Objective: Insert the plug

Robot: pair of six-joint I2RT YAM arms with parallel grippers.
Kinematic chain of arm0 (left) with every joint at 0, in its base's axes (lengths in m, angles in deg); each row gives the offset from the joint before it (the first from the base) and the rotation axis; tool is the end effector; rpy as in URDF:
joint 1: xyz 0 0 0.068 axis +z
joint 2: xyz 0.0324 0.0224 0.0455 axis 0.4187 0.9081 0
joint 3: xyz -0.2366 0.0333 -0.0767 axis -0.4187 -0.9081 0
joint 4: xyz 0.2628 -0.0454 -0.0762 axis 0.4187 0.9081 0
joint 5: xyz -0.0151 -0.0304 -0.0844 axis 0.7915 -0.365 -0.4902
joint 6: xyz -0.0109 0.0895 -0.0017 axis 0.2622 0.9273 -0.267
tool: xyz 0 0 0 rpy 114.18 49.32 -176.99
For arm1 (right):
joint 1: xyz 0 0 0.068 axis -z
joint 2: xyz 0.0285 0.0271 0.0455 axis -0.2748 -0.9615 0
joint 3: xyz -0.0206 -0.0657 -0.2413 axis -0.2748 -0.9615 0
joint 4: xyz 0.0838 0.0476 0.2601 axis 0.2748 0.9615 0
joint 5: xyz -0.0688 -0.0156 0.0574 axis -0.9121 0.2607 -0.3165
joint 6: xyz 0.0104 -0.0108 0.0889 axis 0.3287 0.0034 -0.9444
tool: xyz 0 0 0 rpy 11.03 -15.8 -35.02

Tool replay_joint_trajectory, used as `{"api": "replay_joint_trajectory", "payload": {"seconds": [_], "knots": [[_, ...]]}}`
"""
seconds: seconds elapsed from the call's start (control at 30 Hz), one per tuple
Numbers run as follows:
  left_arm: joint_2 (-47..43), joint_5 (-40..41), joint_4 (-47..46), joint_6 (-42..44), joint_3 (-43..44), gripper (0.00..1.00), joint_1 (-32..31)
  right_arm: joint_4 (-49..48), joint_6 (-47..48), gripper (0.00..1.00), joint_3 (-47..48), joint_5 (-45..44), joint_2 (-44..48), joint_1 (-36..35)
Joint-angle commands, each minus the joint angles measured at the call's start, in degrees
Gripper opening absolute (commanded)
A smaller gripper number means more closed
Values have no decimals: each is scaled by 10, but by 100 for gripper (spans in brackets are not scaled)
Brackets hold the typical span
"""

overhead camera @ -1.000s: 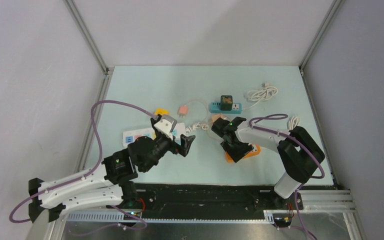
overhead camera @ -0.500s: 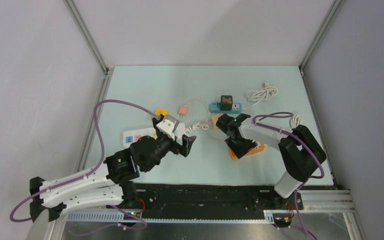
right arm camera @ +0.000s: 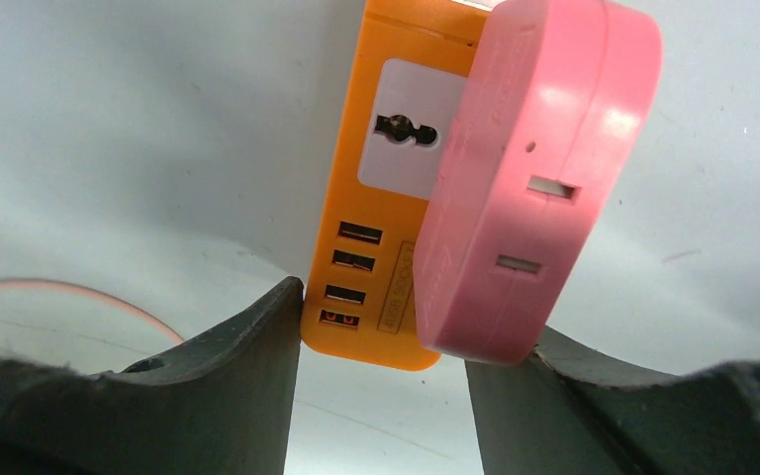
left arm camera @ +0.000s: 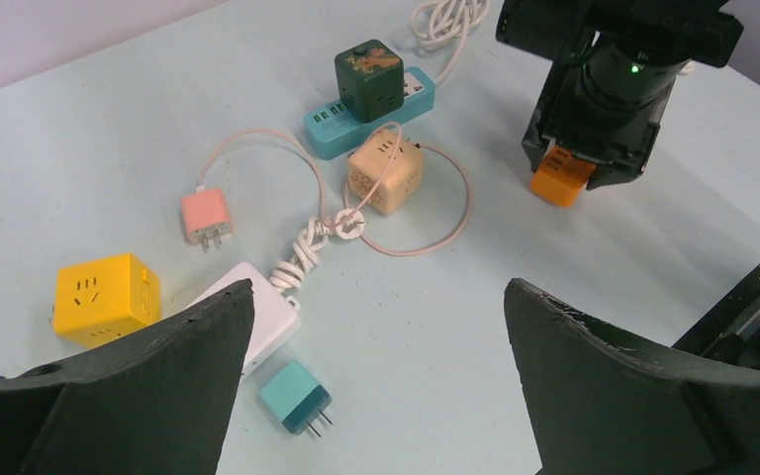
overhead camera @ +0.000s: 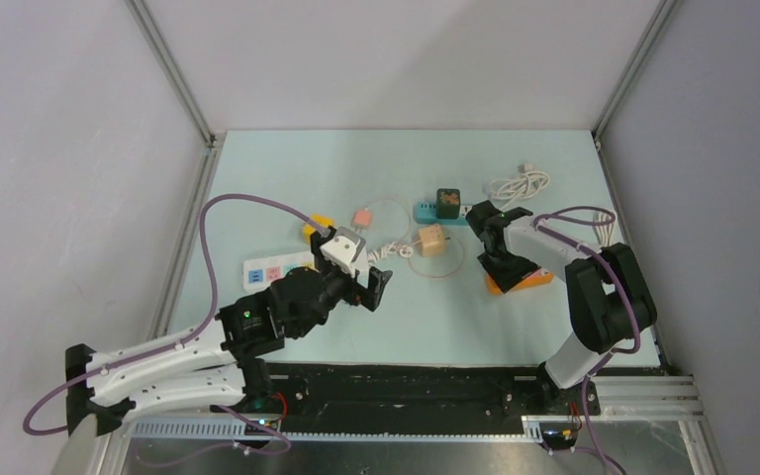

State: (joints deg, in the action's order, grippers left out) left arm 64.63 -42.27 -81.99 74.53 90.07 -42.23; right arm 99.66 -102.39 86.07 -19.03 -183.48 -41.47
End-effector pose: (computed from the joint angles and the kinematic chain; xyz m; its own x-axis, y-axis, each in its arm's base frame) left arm 0.1382 -0.2227 0.2996 -0.1639 0.0795 -0.9833 0.5904 0.8065 -0.0332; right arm 0.2754 0.0945 0.1064 -0.4758 0.7764 -0.4132 0.8570 0.5150 -0.0192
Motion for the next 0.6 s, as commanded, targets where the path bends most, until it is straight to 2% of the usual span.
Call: {"api": "replay_joint_trajectory", "payload": {"seconds": [0.0, 0.1, 0.2, 0.23, 0.27, 0.57], "knots": [[10, 17, -7, 3, 30, 100, 5, -42, 76, 60, 17, -31, 4, 24], [14, 18, -7, 1, 30, 100, 6, -56, 89, 64, 17, -11, 0, 28], [12, 16, -6, 1, 29, 100, 7, -59, 86, 85, 17, 4, -1, 28], [9, 14, -7, 2, 28, 100, 7, -60, 85, 95, 17, 12, -1, 29], [8, 9, -7, 2, 26, 100, 7, -62, 85, 97, 16, 19, 0, 29], [-7, 13, 4, -5, 23, 100, 8, -61, 94, 99, 16, 42, 61, 12]]}}
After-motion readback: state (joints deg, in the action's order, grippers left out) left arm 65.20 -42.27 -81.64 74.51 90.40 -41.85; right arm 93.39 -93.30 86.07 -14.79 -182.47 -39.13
